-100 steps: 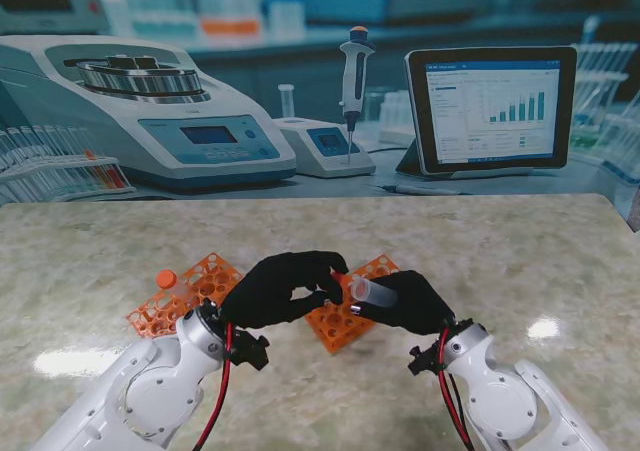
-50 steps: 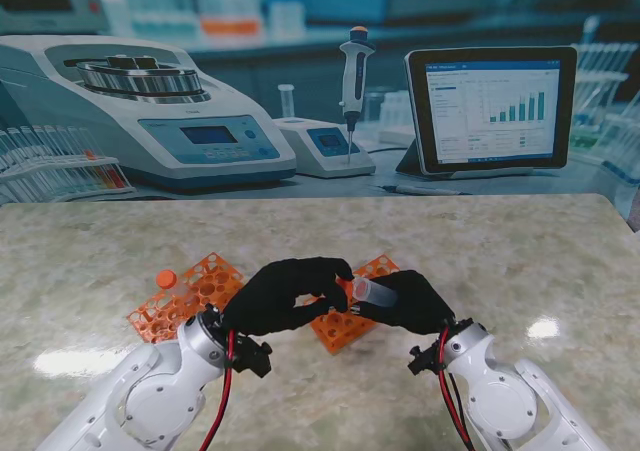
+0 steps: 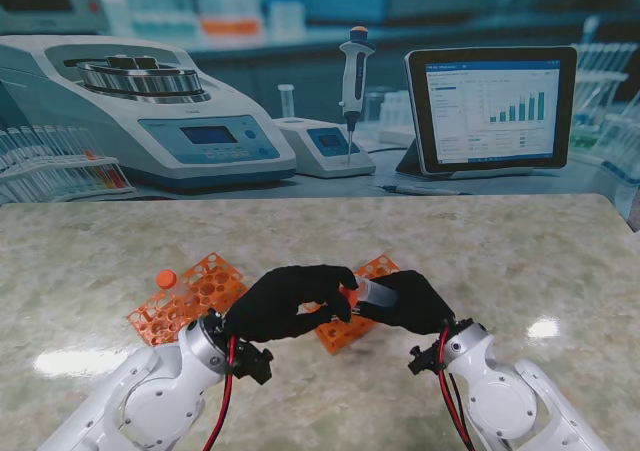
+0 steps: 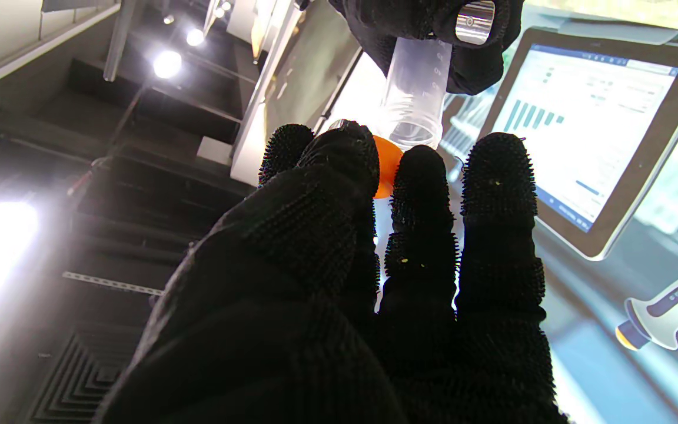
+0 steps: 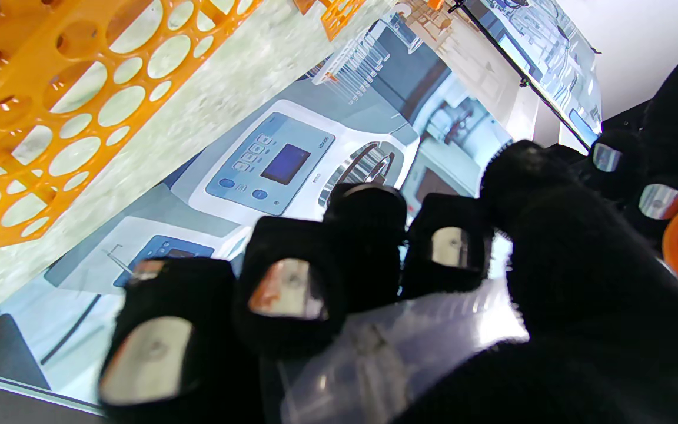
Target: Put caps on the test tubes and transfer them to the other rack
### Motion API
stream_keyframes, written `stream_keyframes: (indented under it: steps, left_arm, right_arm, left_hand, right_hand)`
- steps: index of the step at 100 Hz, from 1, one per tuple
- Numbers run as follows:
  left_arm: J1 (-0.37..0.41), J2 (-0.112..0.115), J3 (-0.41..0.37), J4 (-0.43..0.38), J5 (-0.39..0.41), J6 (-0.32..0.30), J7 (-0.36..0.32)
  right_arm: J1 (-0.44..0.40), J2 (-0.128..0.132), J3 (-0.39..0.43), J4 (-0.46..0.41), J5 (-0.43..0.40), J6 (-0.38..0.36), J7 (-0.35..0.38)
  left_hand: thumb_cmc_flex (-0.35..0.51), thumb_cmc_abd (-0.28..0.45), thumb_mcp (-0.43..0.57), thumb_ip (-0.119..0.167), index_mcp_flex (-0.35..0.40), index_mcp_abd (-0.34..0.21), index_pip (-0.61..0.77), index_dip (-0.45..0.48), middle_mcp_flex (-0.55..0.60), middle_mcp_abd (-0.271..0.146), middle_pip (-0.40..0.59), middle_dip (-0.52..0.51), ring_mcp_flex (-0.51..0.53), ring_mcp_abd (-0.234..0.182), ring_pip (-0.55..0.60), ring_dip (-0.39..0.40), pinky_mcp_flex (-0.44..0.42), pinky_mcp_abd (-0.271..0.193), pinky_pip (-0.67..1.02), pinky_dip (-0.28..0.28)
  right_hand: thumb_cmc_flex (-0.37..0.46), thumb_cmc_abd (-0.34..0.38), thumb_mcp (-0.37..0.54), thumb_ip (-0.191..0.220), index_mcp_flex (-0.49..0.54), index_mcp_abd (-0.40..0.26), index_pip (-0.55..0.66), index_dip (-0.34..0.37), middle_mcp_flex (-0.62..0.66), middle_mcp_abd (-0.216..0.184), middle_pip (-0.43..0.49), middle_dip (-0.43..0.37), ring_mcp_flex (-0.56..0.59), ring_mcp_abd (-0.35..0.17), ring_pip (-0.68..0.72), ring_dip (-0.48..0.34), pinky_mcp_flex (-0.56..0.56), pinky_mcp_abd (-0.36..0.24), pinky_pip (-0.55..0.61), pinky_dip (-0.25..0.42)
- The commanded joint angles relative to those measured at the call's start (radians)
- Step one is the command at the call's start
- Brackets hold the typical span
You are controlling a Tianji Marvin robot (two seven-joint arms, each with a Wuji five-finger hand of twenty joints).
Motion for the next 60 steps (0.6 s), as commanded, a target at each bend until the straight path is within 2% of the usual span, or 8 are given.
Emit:
stream_keyframes:
  steps: [1, 60]
  left_arm:
    - [-0.003, 0.001, 0.008, -0.002, -0.005, 0.002, -0.005]
    - [-0.052, -0.004, 0.059, 0.044, -0.035, 0.039, -0.005]
  right_arm:
    - [-0.005, -0.002, -0.003, 0.002, 0.002, 0.004, 0.002]
    - [-0.007, -0.002, -0.002, 0.003, 0.002, 0.0, 0.001]
  left_hand:
    - [0.097, 0.03, 0.065, 0.018, 0.008, 0.037, 0.0, 0.014, 0.021, 0.019, 0.059, 0.055, -0.005, -0.03, -0.016, 0.018, 0.0, -0.002, -0.018, 0.012]
    - [0.097, 0.029, 0.067, 0.019, 0.009, 0.037, 0.001, 0.017, 0.022, 0.018, 0.059, 0.058, -0.007, -0.03, -0.014, 0.021, -0.002, -0.002, -0.02, 0.014]
  right_hand:
    - [0.027, 0.025, 0.024, 0.014, 0.039, -0.068, 0.051, 0.06, 0.026, 0.015, 0.007, 0.003, 0.005, -0.033, 0.072, 0.032, 0.024, -0.03, 0.121, 0.004]
    - [0.028, 0.025, 0.025, 0.014, 0.039, -0.068, 0.051, 0.06, 0.026, 0.015, 0.008, 0.003, 0.005, -0.033, 0.072, 0.032, 0.024, -0.03, 0.121, 0.004]
